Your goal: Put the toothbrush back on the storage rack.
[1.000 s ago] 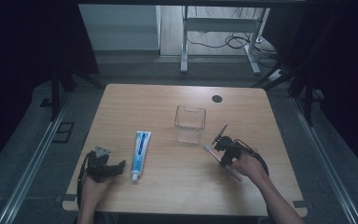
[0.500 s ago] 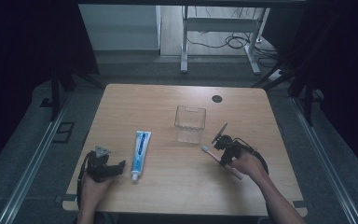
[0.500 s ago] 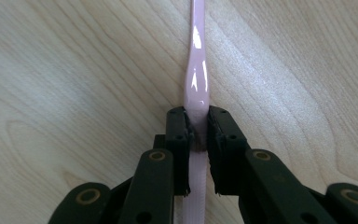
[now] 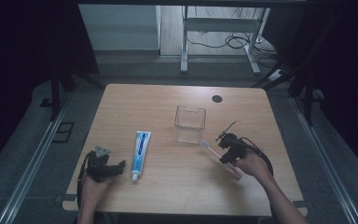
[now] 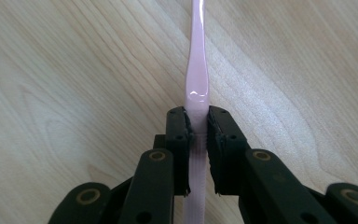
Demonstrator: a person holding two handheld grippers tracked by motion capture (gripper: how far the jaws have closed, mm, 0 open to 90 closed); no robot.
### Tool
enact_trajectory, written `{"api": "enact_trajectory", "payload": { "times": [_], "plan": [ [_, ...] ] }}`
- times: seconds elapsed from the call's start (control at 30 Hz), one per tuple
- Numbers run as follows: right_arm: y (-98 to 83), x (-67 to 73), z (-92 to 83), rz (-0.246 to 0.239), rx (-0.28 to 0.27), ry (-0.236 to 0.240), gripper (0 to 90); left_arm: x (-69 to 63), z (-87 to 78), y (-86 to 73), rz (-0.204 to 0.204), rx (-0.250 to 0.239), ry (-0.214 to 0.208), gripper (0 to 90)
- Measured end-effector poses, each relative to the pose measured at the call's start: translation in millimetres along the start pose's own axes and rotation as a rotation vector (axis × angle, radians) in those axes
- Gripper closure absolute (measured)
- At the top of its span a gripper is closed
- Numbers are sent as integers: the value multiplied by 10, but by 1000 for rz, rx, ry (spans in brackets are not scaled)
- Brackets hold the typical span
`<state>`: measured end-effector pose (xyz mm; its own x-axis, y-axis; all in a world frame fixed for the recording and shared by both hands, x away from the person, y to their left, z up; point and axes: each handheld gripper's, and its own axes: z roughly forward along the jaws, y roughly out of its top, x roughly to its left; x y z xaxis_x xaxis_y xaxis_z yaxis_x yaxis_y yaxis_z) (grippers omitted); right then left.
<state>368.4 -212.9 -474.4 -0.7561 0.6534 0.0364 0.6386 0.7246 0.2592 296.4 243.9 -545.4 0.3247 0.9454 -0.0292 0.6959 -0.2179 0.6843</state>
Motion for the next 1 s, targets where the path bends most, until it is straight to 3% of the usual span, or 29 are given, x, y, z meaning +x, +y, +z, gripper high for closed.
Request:
{"api": "enact_trajectory", "payload": {
  "times": [0.6, 1.0],
  "plan": [
    [-161, -30, -430, 17, -203, -3, 791, 0, 0, 0, 0, 1, 0, 140],
    [-156, -25, -628, 16, -314, -20, 791, -2, 1, 0, -2, -1, 0, 140]
  ]
}}
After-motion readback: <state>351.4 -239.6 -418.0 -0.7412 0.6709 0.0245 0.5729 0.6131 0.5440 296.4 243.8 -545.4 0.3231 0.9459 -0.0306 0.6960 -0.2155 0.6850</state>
